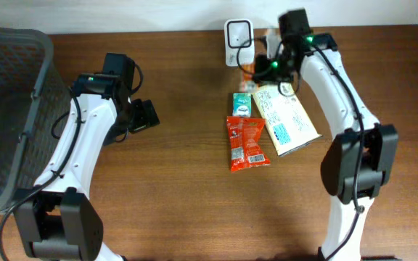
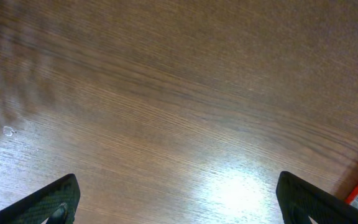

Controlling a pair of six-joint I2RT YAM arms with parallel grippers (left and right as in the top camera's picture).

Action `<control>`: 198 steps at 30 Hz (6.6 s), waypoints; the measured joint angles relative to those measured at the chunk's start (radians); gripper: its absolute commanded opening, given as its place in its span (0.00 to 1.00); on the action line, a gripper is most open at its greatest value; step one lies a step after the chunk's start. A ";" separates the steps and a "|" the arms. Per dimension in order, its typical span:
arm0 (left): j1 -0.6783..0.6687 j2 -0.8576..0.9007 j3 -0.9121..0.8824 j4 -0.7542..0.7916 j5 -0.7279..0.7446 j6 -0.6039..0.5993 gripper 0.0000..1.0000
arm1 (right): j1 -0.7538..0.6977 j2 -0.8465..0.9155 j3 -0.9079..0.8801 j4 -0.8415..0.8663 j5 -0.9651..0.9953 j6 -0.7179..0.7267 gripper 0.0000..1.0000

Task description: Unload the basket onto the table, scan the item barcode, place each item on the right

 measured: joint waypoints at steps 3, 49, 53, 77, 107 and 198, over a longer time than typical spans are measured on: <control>0.000 0.000 0.000 0.000 0.000 0.000 0.99 | 0.066 -0.025 0.029 0.047 0.263 0.009 0.04; 0.000 0.001 0.000 0.002 0.000 0.000 0.99 | -0.282 -0.101 0.047 0.265 0.765 0.080 0.04; 0.000 0.001 0.000 0.002 0.000 0.000 0.99 | -0.486 -0.089 0.049 0.093 0.718 0.134 0.04; 0.000 0.001 0.000 0.002 0.000 0.000 0.99 | -0.924 0.134 0.047 -0.018 0.494 0.160 0.99; 0.000 0.001 0.000 0.002 0.000 0.000 0.99 | 0.059 0.089 0.109 -0.138 0.025 0.077 0.59; 0.007 0.003 0.000 0.026 0.100 0.000 0.99 | 0.218 0.284 0.333 -0.578 -0.141 -0.139 0.49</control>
